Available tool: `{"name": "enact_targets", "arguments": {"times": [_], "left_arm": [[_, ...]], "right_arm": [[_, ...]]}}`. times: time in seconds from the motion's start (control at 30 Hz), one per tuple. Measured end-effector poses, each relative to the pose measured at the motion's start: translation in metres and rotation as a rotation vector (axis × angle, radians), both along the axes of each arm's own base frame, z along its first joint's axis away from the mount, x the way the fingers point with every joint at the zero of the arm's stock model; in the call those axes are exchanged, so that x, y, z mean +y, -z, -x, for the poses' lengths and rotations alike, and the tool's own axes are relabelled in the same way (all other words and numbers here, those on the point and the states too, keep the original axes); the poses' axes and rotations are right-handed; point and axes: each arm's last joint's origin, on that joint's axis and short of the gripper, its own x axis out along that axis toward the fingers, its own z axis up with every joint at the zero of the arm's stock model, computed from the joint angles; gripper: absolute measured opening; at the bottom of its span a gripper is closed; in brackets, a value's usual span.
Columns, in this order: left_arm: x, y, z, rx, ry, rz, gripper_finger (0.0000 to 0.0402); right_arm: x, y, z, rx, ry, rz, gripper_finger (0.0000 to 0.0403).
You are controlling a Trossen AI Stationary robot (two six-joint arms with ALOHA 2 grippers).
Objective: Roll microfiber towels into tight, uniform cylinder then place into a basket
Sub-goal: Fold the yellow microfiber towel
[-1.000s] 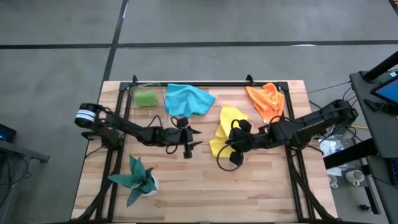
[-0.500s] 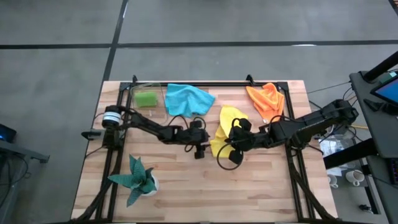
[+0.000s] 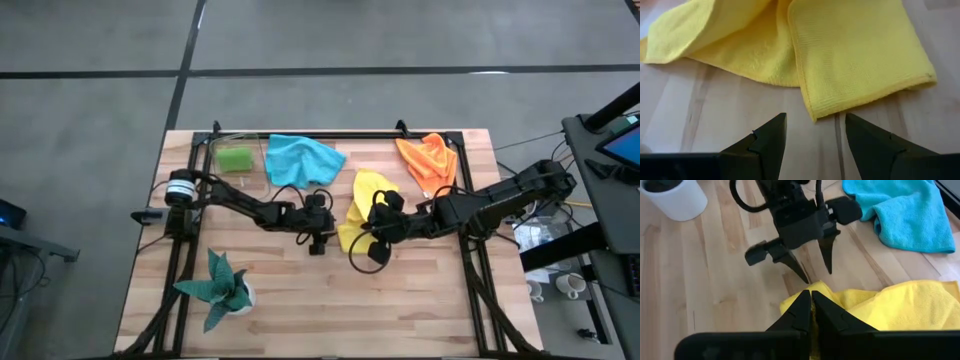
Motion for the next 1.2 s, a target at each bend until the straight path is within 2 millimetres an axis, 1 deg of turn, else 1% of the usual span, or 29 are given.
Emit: {"name": "enact_targets", "arguments": {"times": [0.13, 0.3, 0.4, 0.47, 0.57, 0.63, 0.7, 0.73, 0.77, 0.87, 0.93, 1.0, 1.07, 1.2], "left_arm": [[0.0, 0.007, -0.007, 0.008, 0.027, -0.024, 0.0187], [0.001, 0.011, -0.018, -0.001, 0.028, -0.029, 0.0187], [0.001, 0.01, -0.019, 0.009, 0.032, -0.035, 0.0187], [0.001, 0.011, -0.018, 0.013, 0.039, -0.043, 0.0179], [0.001, 0.012, -0.018, 0.021, 0.039, -0.045, 0.0141], [0.002, 0.012, -0.017, 0.029, 0.033, -0.051, 0.0098], [0.003, 0.012, -0.017, 0.039, 0.006, -0.075, 0.004], [0.004, 0.011, -0.016, 0.043, -0.019, -0.095, 0.0021], [0.005, 0.01, -0.015, 0.049, -0.048, -0.12, 0.0013], [0.007, 0.001, -0.006, 0.104, -0.111, -0.184, 0.0004], [0.008, -0.011, 0.0, 0.109, -0.15, -0.21, 0.0001], [0.006, -0.025, 0.008, 0.082, -0.181, -0.217, 0.0001], [0.004, -0.04, 0.015, 0.014, -0.19, -0.208, 0.0], [0.0, -0.048, 0.03, -0.057, -0.135, -0.148, 0.0]], "right_arm": [[0.0, -0.002, -0.002, -0.025, 0.0, -0.007, 0.0008], [0.001, -0.002, -0.003, -0.035, -0.006, -0.007, 0.0008], [0.001, -0.002, -0.002, -0.034, -0.007, -0.006, 0.0008], [0.001, -0.001, -0.002, -0.03, -0.008, -0.005, 0.0008], [0.001, -0.001, -0.002, -0.03, -0.01, -0.004, 0.0008], [0.001, -0.001, -0.002, -0.03, -0.01, -0.004, 0.0008], [0.001, -0.001, -0.002, -0.03, -0.01, -0.004, 0.0008], [0.001, -0.001, -0.002, -0.03, -0.01, -0.004, 0.0008], [0.001, -0.001, -0.002, -0.029, -0.01, -0.004, 0.0008], [0.0, -0.001, -0.001, -0.02, -0.01, -0.001, 0.0008], [0.0, -0.004, 0.0, -0.017, -0.005, 0.005, 0.0008], [-0.002, -0.006, 0.002, -0.027, 0.031, 0.032, 0.0008], [-0.004, -0.009, 0.005, -0.038, 0.061, 0.054, 0.0008], [-0.005, -0.012, 0.007, -0.049, 0.069, 0.059, 0.0008]]}}
